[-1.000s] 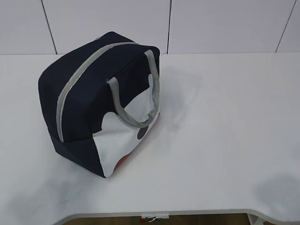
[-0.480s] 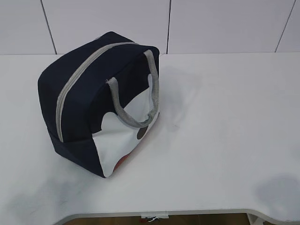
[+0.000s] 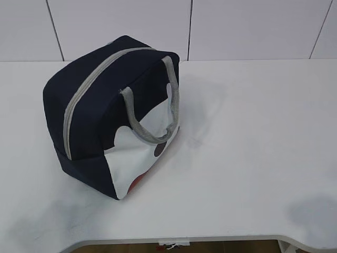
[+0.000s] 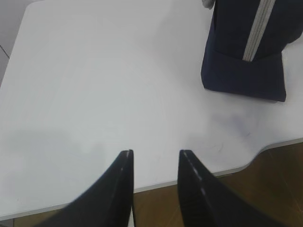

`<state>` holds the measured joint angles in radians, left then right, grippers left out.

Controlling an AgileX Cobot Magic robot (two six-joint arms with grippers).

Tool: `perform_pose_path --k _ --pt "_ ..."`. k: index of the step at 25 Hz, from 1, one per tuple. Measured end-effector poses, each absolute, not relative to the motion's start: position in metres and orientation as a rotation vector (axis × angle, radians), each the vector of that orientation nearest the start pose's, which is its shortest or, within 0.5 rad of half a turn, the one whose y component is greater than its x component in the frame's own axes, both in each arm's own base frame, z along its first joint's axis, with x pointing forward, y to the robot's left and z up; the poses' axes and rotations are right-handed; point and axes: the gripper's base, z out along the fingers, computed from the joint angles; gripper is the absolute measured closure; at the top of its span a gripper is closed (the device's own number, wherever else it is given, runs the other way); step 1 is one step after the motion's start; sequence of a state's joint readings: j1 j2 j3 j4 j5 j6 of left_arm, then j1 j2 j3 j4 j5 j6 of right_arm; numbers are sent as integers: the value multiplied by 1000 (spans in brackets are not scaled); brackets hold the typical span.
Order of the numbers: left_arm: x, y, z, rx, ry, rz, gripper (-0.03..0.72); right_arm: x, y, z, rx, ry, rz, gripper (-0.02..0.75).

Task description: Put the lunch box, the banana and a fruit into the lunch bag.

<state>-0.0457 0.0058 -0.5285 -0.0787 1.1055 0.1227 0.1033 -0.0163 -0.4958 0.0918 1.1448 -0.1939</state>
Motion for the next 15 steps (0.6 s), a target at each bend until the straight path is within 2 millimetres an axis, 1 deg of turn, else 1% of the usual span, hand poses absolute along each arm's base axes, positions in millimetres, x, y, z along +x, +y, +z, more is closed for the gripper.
perform_pose_path --k 15 --pt "-10 -6 282 181 2056 -49 447 -12 6 270 -319 2089 55 309"
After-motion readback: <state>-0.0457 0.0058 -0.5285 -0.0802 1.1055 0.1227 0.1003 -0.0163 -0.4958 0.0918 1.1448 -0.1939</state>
